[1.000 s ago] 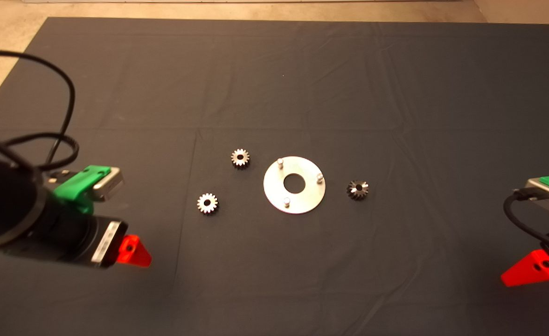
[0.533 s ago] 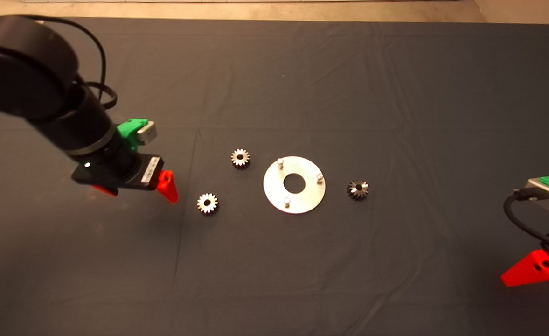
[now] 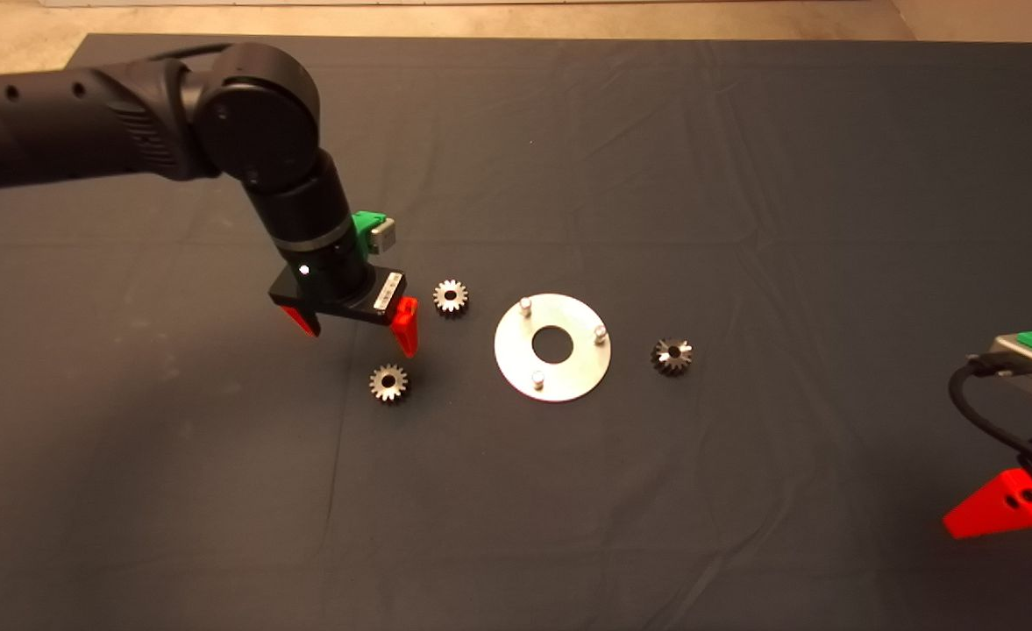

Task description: Install three planetary gears onto the carrier pins

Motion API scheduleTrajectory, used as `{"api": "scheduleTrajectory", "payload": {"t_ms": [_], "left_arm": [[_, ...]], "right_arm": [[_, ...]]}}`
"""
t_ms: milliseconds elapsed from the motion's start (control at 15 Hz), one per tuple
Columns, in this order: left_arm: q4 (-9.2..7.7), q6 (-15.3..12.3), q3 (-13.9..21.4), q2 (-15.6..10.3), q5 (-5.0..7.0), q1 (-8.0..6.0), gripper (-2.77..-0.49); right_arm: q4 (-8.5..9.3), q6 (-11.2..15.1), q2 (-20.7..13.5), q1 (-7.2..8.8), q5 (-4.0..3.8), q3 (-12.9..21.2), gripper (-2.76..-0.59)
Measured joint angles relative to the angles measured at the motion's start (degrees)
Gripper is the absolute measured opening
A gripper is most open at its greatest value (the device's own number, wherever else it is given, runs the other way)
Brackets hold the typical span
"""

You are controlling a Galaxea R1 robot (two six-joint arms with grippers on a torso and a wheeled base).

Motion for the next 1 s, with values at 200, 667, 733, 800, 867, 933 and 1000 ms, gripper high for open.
{"api": "scheduleTrajectory", "payload": {"t_ms": [200, 667, 733, 800, 867, 933, 1000], "left_arm": [[-0.02, 1.86, -3.73, 2.91, -1.37, 3.24, -0.5], [-0.02, 6.34, -11.6, 8.03, -1.96, 2.3, -0.5], [0.0, 7.14, -12.74, 8.92, -2.0, 2.3, -0.5], [0.0, 7.46, -13.42, 9.72, -2.48, 2.31, -0.5], [-0.04, 7.74, -13.57, 10.35, -3.14, 2.3, -0.5], [-0.17, 8.69, -14.03, 10.67, -3.75, 2.3, -0.5], [-0.13, 9.03, -15.29, 10.82, -4.25, 2.3, -0.5]], "right_arm": [[0.0, 0.0, 0.0, -0.02, 0.0, -0.02, -0.6], [0.02, 0.0, -0.02, 0.0, 0.0, -0.02, -0.6], [0.03, 0.0, -0.02, -0.02, -0.02, -0.02, -0.6], [0.02, 0.0, -0.02, 0.0, -0.01, -0.02, -0.6], [0.02, 0.0, 0.0, 0.0, -0.01, -0.02, -0.6], [0.02, 0.0, -0.02, -0.02, -0.01, -0.02, -0.6], [0.02, 0.02, -0.02, -0.02, -0.04, -0.02, -0.6]]}}
